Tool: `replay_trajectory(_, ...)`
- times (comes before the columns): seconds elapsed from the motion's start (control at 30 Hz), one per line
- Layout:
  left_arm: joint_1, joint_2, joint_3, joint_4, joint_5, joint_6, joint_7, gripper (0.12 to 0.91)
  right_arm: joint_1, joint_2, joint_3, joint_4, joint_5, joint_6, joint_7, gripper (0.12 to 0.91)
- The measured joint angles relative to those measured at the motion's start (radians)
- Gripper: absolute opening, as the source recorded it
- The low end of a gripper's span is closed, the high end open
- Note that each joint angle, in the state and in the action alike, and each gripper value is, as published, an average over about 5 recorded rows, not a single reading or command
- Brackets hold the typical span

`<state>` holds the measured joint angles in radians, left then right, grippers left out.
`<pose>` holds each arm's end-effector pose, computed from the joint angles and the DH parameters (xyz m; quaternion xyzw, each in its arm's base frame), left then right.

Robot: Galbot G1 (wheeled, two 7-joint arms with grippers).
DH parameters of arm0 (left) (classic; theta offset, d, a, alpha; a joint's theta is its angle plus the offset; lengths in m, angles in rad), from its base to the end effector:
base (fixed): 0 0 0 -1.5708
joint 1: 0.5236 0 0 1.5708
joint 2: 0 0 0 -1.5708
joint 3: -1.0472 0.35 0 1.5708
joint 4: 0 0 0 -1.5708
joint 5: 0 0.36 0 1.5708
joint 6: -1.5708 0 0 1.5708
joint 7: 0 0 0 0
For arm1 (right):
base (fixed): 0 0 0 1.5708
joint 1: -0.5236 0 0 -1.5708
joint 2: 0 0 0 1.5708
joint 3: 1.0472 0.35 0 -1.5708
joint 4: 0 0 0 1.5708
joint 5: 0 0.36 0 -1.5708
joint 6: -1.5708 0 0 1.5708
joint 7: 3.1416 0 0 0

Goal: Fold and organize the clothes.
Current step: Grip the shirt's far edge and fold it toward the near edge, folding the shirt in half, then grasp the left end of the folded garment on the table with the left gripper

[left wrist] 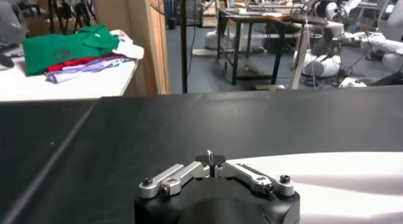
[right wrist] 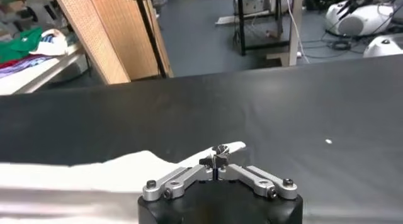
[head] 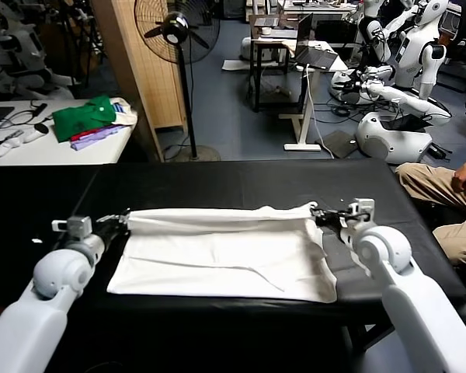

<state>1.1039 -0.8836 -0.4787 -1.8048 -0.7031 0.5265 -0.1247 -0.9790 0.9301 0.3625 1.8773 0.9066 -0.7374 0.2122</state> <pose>0.3370 0.1569 -0.2355 -0.0310 -0.9764 -0.0244 0.2122 0.3534 -0.1001 -0.2028 0.1056 -0.9547 -0.0384 0.2754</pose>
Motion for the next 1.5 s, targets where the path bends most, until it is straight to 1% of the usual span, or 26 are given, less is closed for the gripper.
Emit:
replay_trajectory(0.13,0.042,0.004,-0.018,-0.04,0.013,-0.001,-0.002,0.128,-0.076,-0.026,0.034,0.064,-0.002,0.0,0.002,0.122)
replay_trajectory(0.27,0.086,0.008,-0.036,-0.082,0.023,-0.005,-0.017,0.128,-0.147,-0.048,0.063,0.112,-0.006,0.0,0.001,0.122)
replay_trajectory(0.4,0.133,0.011,-0.058,-0.115,0.031,-0.007,-0.021,0.128,-0.212,-0.061,0.086,0.15,-0.013,0.001,-0.001,0.122)
replay_trajectory(0.6,0.22,0.0,-0.101,-0.166,0.062,-0.014,-0.018,0.128,-0.277,-0.056,0.091,0.174,-0.044,0.001,-0.004,0.122)
replay_trajectory(0.83,0.319,-0.033,-0.119,-0.203,0.148,-0.031,-0.011,0.128,-0.317,-0.032,0.083,0.178,-0.072,0.001,-0.01,0.124)
replay_trajectory(0.9,0.342,-0.044,-0.123,-0.211,0.162,-0.029,-0.011,0.128,-0.326,-0.028,0.086,0.185,-0.074,0.001,-0.022,0.147)
replay_trajectory(0.93,0.353,-0.048,-0.125,-0.216,0.165,-0.027,-0.011,0.128,-0.331,-0.027,0.09,0.19,-0.074,0.001,-0.03,0.175)
replay_trajectory(0.97,0.362,-0.052,-0.128,-0.221,0.167,-0.025,-0.012,0.134,-0.336,-0.027,0.095,0.196,-0.073,0.001,-0.038,0.221)
replay_trajectory(1.03,0.379,-0.056,-0.135,-0.232,0.168,-0.019,-0.016,0.177,-0.344,-0.03,0.11,0.209,-0.068,0.001,-0.052,0.314)
replay_trajectory(1.07,0.387,-0.057,-0.14,-0.238,0.165,-0.015,-0.018,0.216,-0.347,-0.033,0.12,0.216,-0.062,0.001,-0.056,0.381)
replay_trajectory(1.13,0.404,-0.054,-0.151,-0.256,0.154,-0.004,-0.023,0.321,-0.348,-0.039,0.145,0.231,-0.048,0.001,-0.06,0.481)
replay_trajectory(1.17,0.414,-0.051,-0.158,-0.267,0.145,0.001,-0.025,0.371,-0.346,-0.04,0.159,0.237,-0.042,0.001,-0.061,0.548)
replay_trajectory(1.2,0.423,-0.048,-0.165,-0.28,0.136,0.006,-0.027,0.438,-0.343,-0.04,0.173,0.242,-0.039,0.001,-0.06,0.599)
replay_trajectory(1.27,0.438,-0.044,-0.181,-0.306,0.117,0.012,-0.028,0.539,-0.332,-0.035,0.193,0.244,-0.045,0.001,-0.056,0.7)
replay_trajectory(1.3,0.443,-0.043,-0.189,-0.318,0.109,0.013,-0.028,0.605,-0.325,-0.03,0.199,0.241,-0.055,0.001,-0.051,0.737)
replay_trajectory(1.37,0.442,-0.046,-0.199,-0.333,0.097,0.008,-0.025,0.696,-0.304,-0.011,0.199,0.227,-0.086,0.001,-0.04,0.781)
replay_trajectory(1.4,0.435,-0.049,-0.201,-0.335,0.091,0.005,-0.024,0.739,-0.29,0.002,0.194,0.215,-0.108,0.001,-0.036,0.79)
replay_trajectory(1.43,0.423,-0.054,-0.201,-0.332,0.084,0.003,-0.026,0.766,-0.275,0.017,0.185,0.201,-0.132,0.001,-0.034,0.793)
replay_trajectory(1.5,0.386,-0.067,-0.194,-0.316,0.067,-0.001,-0.032,0.79,-0.24,0.051,0.161,0.164,-0.178,0.004,-0.033,0.797)
